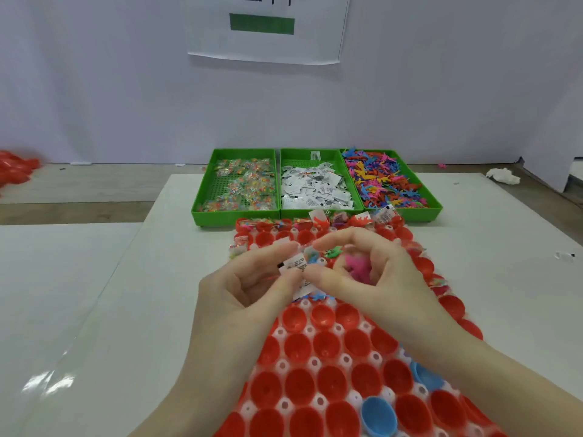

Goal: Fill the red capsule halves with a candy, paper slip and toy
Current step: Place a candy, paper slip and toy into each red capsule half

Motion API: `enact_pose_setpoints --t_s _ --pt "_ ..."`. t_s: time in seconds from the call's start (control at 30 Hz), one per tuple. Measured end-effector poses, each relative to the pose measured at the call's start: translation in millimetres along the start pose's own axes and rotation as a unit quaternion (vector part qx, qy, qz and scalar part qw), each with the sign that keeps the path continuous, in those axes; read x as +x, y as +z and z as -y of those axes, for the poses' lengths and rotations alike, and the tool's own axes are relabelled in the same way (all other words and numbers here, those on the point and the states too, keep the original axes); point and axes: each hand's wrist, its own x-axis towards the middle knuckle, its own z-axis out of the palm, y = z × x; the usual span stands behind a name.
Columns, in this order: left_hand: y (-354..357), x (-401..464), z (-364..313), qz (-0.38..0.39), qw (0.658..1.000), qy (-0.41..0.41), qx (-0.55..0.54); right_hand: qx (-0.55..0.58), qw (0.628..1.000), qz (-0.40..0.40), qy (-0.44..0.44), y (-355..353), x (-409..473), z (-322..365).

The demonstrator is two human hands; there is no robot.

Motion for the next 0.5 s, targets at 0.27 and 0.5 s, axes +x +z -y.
enact_pose_setpoints --t_s 0.27,0.5 --pt "-2 -13 1 -0.015 0.999 0.022 0.038 0.176 0.982 0.061 0.033 -4 -16 -3" --pt "-3 -22 -3 -0.03 0.997 0.048 0.053 0.192 0.98 0.006 0.043 0 -24 5"
